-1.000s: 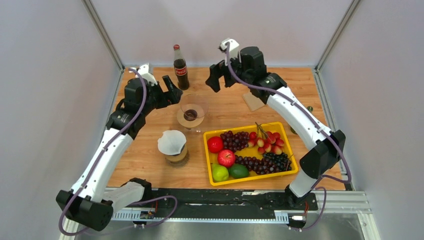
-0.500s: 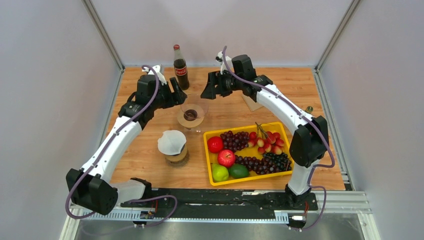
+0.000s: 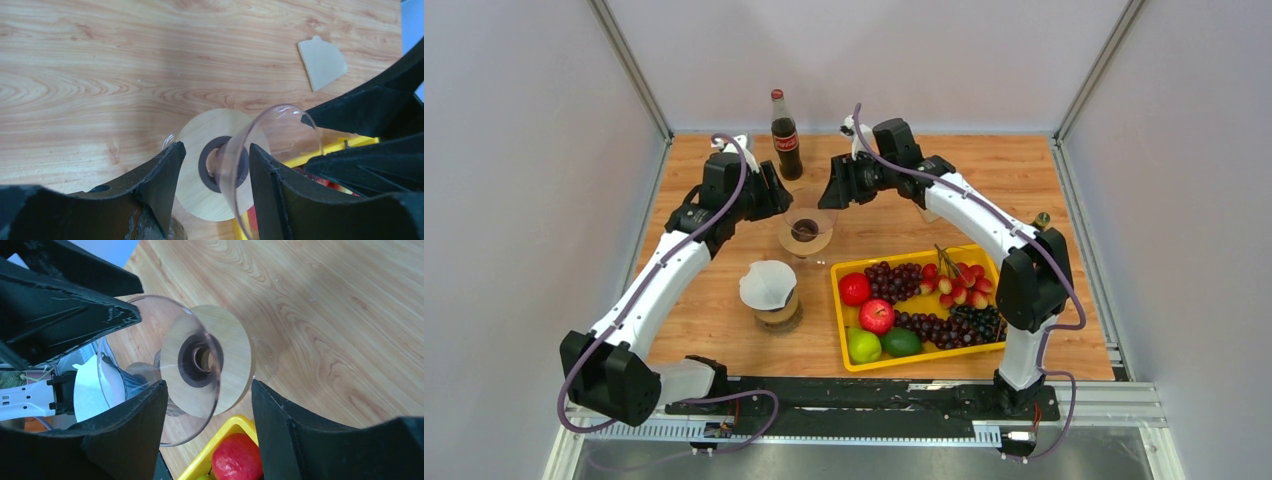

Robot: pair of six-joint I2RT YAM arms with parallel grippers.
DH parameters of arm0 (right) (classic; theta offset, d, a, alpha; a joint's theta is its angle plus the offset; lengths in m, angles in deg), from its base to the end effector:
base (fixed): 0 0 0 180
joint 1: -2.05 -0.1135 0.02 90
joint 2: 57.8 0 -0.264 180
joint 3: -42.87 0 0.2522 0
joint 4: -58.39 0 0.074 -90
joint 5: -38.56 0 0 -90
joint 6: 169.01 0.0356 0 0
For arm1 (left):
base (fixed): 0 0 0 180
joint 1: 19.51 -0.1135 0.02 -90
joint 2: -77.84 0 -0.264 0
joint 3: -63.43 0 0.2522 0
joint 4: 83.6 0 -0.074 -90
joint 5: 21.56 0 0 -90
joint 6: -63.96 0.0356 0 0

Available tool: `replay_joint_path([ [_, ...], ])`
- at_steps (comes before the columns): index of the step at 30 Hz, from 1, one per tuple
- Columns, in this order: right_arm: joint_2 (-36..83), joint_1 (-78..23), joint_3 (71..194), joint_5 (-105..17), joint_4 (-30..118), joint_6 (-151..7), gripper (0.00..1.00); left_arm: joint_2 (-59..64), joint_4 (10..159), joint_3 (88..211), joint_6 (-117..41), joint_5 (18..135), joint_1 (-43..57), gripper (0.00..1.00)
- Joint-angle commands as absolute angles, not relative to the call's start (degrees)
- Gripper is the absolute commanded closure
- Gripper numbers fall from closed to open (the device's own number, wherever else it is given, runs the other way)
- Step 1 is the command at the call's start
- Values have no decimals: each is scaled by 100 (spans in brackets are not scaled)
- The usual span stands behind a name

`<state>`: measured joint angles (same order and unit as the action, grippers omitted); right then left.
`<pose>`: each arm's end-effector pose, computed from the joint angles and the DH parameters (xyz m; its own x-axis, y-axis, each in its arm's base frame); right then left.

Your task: Place the coffee filter in the dripper

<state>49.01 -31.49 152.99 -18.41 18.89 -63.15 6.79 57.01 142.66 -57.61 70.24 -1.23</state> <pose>0.3493 0.2548 0.3195 -0.7002 -0.1893 -0.6884 -0.6638 0.5275 0.5302 0.2633 -0.0881 0.3423 -0.5967 -0.3540 -0.7202 0.0312 0.8865 -0.4616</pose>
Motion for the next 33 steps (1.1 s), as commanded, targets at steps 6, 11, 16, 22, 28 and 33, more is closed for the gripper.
replay_joint_path([
  [6, 4978, -3440, 15583, -2079, 2063, -6485, 40, 861, 5553, 14110, -5641, 6861, -140, 41],
  [11, 5019, -3514, 15637, -2287, 2041, -6521, 48, 824, 5560, 14074, -5660, 6859, -143, 43],
  [16, 5016, -3668, 15657, -2754, 1989, -6654, 51, 762, 5594, 14086, -5670, 6876, -145, 48],
  [22, 5018, -3766, 15675, -3163, 1934, -6709, 58, 630, 5573, 14079, -5677, 6960, -140, 53],
  [28, 5044, -3900, 15651, -3430, 1894, -6731, 66, 625, 5549, 13978, -5640, 7049, -145, 54],
  [33, 5053, -4039, 15605, -3794, 1890, -6758, 71, 623, 5582, 13865, -5546, 7227, -140, 55],
])
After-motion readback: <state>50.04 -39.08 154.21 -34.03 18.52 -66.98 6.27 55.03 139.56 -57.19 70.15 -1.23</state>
